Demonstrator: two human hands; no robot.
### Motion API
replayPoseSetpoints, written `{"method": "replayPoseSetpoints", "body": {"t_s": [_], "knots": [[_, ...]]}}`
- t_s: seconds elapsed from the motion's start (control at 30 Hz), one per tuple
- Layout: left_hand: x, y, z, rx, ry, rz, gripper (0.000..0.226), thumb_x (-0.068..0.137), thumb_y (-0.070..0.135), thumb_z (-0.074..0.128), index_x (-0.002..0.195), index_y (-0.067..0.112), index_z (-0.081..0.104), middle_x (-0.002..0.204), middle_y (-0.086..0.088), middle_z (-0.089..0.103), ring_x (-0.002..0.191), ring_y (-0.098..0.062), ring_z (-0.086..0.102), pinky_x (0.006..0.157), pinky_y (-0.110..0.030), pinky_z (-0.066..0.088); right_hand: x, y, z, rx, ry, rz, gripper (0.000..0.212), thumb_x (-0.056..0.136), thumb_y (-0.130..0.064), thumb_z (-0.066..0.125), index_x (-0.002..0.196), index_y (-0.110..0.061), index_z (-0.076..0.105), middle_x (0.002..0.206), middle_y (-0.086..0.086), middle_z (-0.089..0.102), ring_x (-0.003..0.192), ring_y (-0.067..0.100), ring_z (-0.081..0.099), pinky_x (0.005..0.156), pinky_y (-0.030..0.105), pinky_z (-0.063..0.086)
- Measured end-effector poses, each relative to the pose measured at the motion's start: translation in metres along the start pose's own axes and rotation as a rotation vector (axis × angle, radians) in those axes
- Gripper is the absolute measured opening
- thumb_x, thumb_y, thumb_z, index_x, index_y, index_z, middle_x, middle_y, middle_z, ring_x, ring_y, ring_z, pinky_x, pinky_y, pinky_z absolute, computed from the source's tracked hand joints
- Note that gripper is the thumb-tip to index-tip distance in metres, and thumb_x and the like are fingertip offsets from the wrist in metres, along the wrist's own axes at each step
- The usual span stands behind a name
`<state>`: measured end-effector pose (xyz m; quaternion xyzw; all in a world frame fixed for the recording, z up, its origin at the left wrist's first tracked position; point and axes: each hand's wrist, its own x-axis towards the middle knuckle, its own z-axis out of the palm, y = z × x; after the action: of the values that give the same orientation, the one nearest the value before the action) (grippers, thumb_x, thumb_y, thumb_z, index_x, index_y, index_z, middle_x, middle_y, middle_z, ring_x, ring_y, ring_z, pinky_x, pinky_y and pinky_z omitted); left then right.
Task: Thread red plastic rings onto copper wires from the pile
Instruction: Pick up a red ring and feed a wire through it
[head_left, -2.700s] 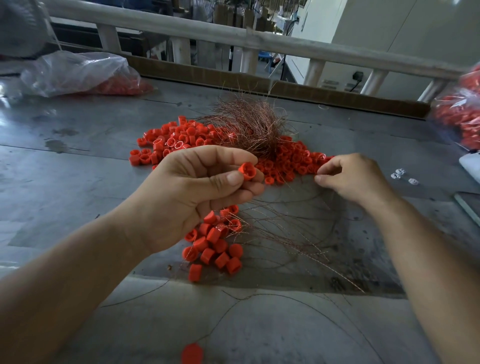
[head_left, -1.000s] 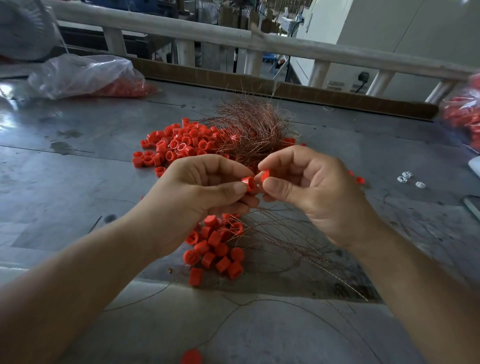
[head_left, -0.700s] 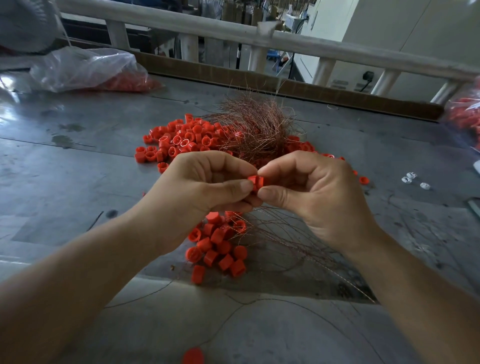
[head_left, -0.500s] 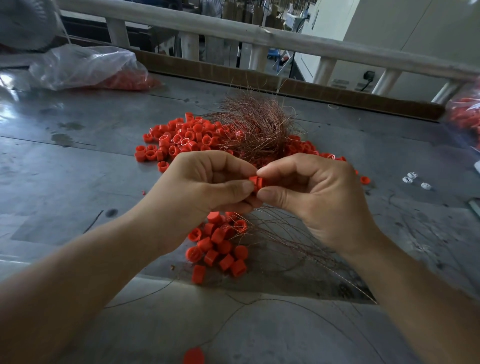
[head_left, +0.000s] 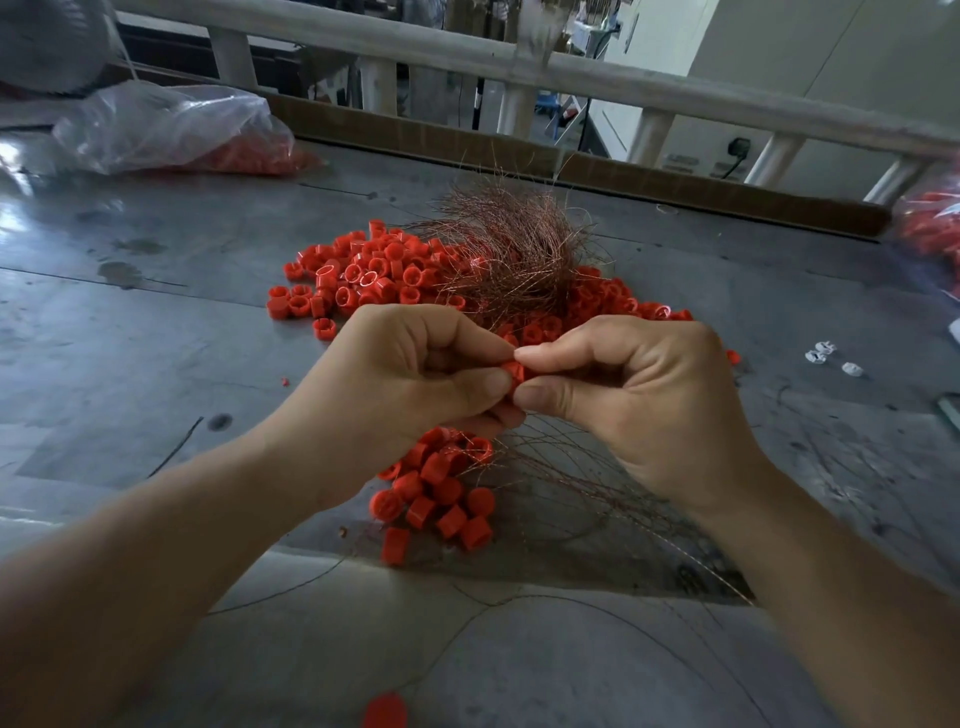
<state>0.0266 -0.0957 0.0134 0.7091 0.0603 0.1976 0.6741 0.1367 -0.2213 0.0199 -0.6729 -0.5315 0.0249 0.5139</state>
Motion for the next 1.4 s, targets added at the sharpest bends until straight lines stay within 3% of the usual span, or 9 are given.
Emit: {"method": "replayPoseSetpoints", "body": {"t_s": [0.2,0.47,0.77,0.9,1.03,1.27,1.4], "knots": [[-0.002,0.0,0.0,-0.093,-0.031,-0.069,0.014,0.057,0.015,0.064,0.067,0.017,0.074,0.064,-0.008,0.07,0.059,-0.015,0.069,0.052,-0.017,0.053,-0.004,-0.001,0.002,-0.093,0.05,-0.091,0.027,0.064,-0.02,0.074,0.089,-0.015,0.067,0.076,-0.008,0.065,0.074,0.006,0.065,0.065,0.015,0.053],[-0.001,0.0,-0.001,-0.124,-0.043,-0.097,0.018,0.055,0.016,0.065,0.07,0.017,0.075,0.065,-0.009,0.071,0.061,-0.017,0.07,0.053,-0.018,0.053,-0.004,-0.002,0.0,-0.048,0.028,-0.079,0.026,0.064,-0.021,0.074,0.088,-0.016,0.067,0.077,-0.005,0.067,0.073,0.007,0.066,0.065,0.021,0.055],[0.001,0.0,-0.003,-0.159,-0.066,-0.119,0.021,0.053,0.018,0.067,0.072,0.013,0.075,0.067,-0.01,0.071,0.062,-0.017,0.07,0.053,-0.017,0.053,-0.001,0.001,-0.003,-0.006,-0.034,-0.063,0.023,0.067,-0.028,0.069,0.088,-0.021,0.067,0.08,-0.015,0.065,0.076,0.003,0.065,0.068,0.017,0.053],[-0.001,0.0,-0.005,-0.163,-0.122,-0.113,0.017,0.061,0.012,0.067,0.077,0.014,0.074,0.068,-0.01,0.071,0.063,-0.017,0.07,0.054,-0.018,0.054,-0.002,0.0,-0.003,0.088,-0.077,-0.01,0.018,0.064,-0.028,0.07,0.081,-0.028,0.064,0.074,-0.01,0.066,0.072,0.006,0.065,0.066,0.018,0.053],[0.0,-0.002,-0.007,-0.186,-0.133,-0.106,0.03,0.061,0.013,0.069,0.091,0.015,0.064,0.069,-0.011,0.07,0.065,-0.021,0.07,0.054,-0.021,0.054,0.001,0.001,-0.005,0.007,-0.202,0.011,0.032,0.07,-0.038,0.062,0.102,-0.033,0.061,0.079,-0.012,0.058,0.078,0.001,0.058,0.068,0.014,0.048],[-0.003,-0.001,0.0,-0.113,-0.153,-0.009,0.048,0.069,0.028,0.072,0.111,0.017,0.052,0.075,-0.012,0.071,0.07,-0.023,0.07,0.059,-0.022,0.054,0.0,-0.003,-0.002,-0.163,-0.229,-0.054,0.013,0.081,-0.024,0.058,0.086,-0.014,0.065,0.081,-0.008,0.052,0.073,-0.001,0.051,0.065,0.009,0.037],[-0.005,-0.001,0.004,-0.057,-0.156,0.054,0.055,0.067,0.024,0.072,0.116,0.024,0.047,0.073,-0.012,0.07,0.066,-0.019,0.069,0.059,-0.023,0.054,-0.003,-0.007,0.0,-0.224,-0.217,-0.071,0.009,0.081,-0.02,0.057,0.082,-0.013,0.063,0.078,-0.016,0.046,0.071,-0.001,0.049,0.063,0.012,0.039]]}}
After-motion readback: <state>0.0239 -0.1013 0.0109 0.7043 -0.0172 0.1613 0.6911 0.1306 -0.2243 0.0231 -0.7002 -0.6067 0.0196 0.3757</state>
